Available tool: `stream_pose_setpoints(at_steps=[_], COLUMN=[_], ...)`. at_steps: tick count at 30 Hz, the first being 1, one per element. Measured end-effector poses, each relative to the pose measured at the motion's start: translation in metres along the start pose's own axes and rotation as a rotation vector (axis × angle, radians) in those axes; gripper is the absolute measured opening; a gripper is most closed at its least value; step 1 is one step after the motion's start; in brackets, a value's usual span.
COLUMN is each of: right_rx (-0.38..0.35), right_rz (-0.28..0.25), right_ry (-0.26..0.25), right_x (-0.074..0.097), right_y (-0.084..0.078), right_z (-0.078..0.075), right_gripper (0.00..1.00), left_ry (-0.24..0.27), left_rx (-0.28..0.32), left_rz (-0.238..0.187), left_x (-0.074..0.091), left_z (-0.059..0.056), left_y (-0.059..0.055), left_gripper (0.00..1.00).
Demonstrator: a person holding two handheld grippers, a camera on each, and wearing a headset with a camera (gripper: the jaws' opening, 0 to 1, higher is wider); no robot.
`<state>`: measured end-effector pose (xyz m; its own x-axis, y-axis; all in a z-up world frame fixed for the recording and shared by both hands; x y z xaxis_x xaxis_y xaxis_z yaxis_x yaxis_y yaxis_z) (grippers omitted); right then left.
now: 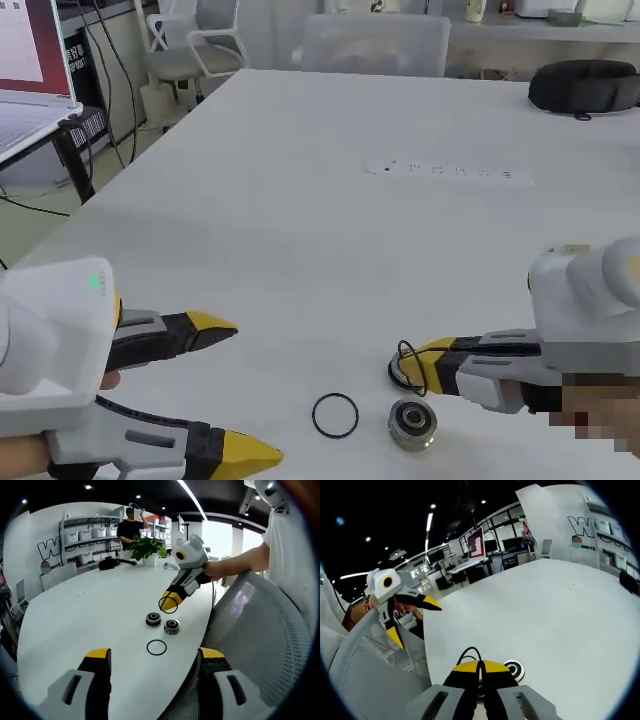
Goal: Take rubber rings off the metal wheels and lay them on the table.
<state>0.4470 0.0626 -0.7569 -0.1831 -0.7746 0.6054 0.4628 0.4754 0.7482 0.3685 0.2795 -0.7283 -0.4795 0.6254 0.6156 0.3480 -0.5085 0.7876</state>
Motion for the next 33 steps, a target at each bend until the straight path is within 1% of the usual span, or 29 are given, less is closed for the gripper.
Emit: stream_pose_setpoints(at_steps=[3,7,10,13,17,20,23,27,30,33], right_rx=[-0.008,0.003,-0.031,-0.041,-0.042,-0.029,-0.008,-0.026,-0.014,-0.016], right_rz=[0.004,-0.004,-0.009,-0.012,0.015,0.027,0.028,0.022,0.035,0.041], right_ry=[0.013,-0.001,0.005,0.001,0.011,-0.001,-0.025,-0.014,-0.025,-0.025], right_x=[-0.008,-0.014,-0.019,-0.021,-0.027,-0.029,-0.03,-0.031,-0.032,-0.033], right_y=[-0.004,-0.004,-0.005,-0.007,-0.013,-0.015,-0.014,-0.014,-0.015,-0.016], right_z=[0.0,0.0,0.0,0.001,0.002,0.003,0.003,0.004,0.004,0.004], right_gripper=[0.0,0.0,0.0,0.0,0.0,0.0,0.0,0.0,0.0,0.0], left_ry=[0.0,0.006,0.005,0.005,0.006,0.002,-0.001,0.003,0.009,0.008], left_rx=[0.002,0.011,0.014,0.015,0.01,0.006,0.002,-0.002,-0.001,0.001], left_rz=[0.002,-0.001,0.0,0.002,0.012,0.015,0.018,0.018,0.012,0.007], left_x=[0.0,0.0,0.0,0.0,0.0,0.0,0.0,0.0,0.0,0.0], left_z=[0.0,0.0,-0.001,-0.001,-0.001,-0.003,-0.003,-0.003,-0.003,-0.003], left_y=[0.0,-0.001,-0.001,-0.001,-0.002,-0.002,-0.002,-0.001,-0.001,-0.001], left_gripper=[0.68,0.67,0.66,0.66,0.66,0.65,0.65,0.65,0.64,0.64])
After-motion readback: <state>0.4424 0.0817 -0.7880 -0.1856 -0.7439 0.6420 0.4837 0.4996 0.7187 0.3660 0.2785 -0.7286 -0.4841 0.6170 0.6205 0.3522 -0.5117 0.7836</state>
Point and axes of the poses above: the centre of the closed fingertips' face, and the gripper's own axes: x roughly backward along the fingers, z roughly to its left, y roughly out of its top, the point moved 8 cm from there along x, roughly backward along the fingers, and after that the axes turned 7 degrees about z, right-handed, at the moved point
